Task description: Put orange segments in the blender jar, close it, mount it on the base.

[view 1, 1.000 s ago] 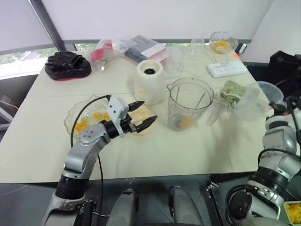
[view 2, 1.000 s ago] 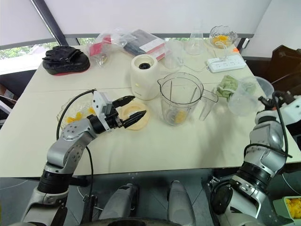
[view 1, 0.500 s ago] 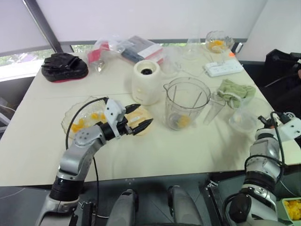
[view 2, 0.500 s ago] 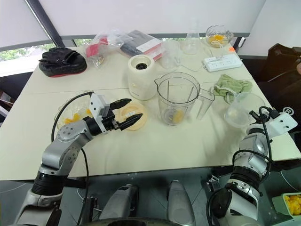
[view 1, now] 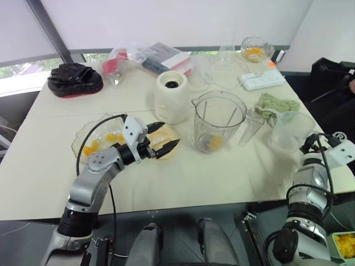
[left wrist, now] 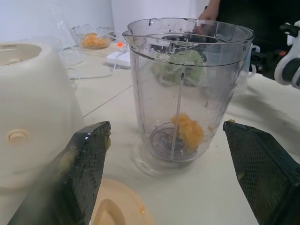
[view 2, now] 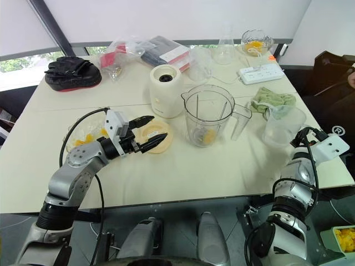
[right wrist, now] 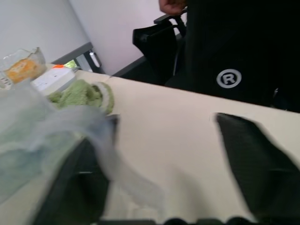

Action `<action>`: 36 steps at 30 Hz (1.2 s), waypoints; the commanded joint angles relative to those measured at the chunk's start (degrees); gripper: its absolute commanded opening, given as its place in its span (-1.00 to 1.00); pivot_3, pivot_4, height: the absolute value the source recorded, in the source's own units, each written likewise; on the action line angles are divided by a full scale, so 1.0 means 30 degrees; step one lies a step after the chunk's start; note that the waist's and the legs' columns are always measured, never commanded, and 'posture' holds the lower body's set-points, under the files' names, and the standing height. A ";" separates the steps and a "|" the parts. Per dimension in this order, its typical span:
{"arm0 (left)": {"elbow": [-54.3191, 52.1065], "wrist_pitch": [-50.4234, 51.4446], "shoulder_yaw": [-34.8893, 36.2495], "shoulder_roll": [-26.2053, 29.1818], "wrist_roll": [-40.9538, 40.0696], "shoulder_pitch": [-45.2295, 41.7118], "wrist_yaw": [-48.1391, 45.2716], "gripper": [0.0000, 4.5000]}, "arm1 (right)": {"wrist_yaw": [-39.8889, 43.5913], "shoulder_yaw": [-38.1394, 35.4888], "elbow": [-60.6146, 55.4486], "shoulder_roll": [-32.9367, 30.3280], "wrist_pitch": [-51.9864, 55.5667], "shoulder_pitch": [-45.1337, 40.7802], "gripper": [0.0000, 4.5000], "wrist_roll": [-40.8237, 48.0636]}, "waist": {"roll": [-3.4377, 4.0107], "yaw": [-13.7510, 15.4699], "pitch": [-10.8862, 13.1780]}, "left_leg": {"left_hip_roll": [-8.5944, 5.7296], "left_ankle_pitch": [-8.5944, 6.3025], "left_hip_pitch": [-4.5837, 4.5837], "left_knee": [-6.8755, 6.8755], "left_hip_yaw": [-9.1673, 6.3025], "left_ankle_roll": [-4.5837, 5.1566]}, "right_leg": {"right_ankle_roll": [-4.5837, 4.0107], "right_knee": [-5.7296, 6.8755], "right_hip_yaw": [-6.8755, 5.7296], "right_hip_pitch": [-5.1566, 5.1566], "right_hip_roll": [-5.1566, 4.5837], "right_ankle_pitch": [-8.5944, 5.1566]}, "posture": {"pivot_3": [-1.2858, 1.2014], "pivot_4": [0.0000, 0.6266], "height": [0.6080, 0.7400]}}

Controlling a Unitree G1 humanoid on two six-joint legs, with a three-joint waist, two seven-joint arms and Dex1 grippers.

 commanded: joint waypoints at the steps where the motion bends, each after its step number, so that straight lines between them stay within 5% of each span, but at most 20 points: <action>1: -0.0770 -0.0233 0.0215 -0.0033 -0.0070 -0.0056 0.0058 0.80 | -0.0159 0.0470 -0.1309 0.0049 0.0027 0.0481 0.55 -0.0080 | 0.0000 0.0009 0.0000 | 0.0000 0.0000 0.0001 0.0000 -0.0001 0.0000 | -0.0002 0.0002 0.0000 0.0000 0.0001 0.0000 | 0.03 -0.52 1.00; 16: -0.0382 -0.0366 0.0094 -0.0112 -0.0034 -0.0213 -0.0289 0.80 | -0.1469 0.1926 -1.0500 0.1970 0.4014 0.5657 0.55 0.0763 | 0.0004 0.0061 -0.0003 | 0.0000 0.0000 0.0006 0.0003 -0.0001 0.0000 | -0.0059 0.0015 0.0009 0.0001 0.0001 -0.0033 | 0.03 -0.52 1.00; 25: 0.0846 -0.0617 0.0088 0.0131 0.0068 -0.1130 -0.1280 0.80 | -0.2405 0.1912 -1.6453 0.1236 1.1033 0.8831 0.55 0.1844 | 0.0002 0.0189 -0.0005 | -0.0001 0.0000 0.0001 0.0004 -0.0008 0.0000 | -0.0070 0.0015 0.0008 0.0001 0.0000 -0.0041 | 0.03 -0.52 1.00; 31: 0.2633 -0.0454 0.0244 0.0683 -0.0122 -0.2718 -0.2769 0.80 | -0.2020 0.1636 -2.1054 -0.0612 1.6678 1.0884 0.55 0.2972 | -0.0003 0.0235 -0.0006 | 0.0000 0.0000 -0.0009 0.0008 -0.0014 0.0001 | -0.0071 0.0012 0.0002 0.0001 0.0001 -0.0044 | 0.03 -0.52 1.00; 36: 0.5253 -0.0118 0.0242 0.1798 -0.0041 -0.4999 -0.4722 0.80 | 0.1401 0.0880 -2.4134 -0.4713 2.0072 1.1297 0.55 0.6017 | -0.0021 0.0174 0.0001 | 0.0000 0.0000 -0.0020 0.0032 -0.0003 0.0003 | -0.0064 -0.0006 0.0002 0.0001 0.0001 -0.0047 | 0.03 -0.52 1.00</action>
